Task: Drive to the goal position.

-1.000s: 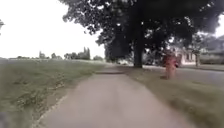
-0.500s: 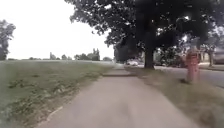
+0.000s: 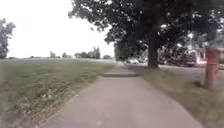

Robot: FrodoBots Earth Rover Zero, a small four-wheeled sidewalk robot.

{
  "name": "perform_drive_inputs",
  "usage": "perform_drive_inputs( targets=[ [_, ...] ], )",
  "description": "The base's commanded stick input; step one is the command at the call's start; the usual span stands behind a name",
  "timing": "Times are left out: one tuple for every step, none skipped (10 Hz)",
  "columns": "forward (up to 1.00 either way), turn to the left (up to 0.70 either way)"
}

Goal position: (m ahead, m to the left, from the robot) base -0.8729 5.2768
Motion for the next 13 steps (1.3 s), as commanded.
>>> perform_drive_inputs(
  targets=[
    [1.00, -0.10],
    [1.00, -0.25],
    [1.00, -0.38],
    [1.00, -0.15],
    [1.00, 0.00],
    [1.00, 0.00],
    [1.00, 0.00],
    [1.00, 0.00],
    [1.00, 0.00],
    [1.00, 0.00],
    [1.00, 0.00],
    [1.00, 0.00],
    [1.00, 0.00]
  ],
)
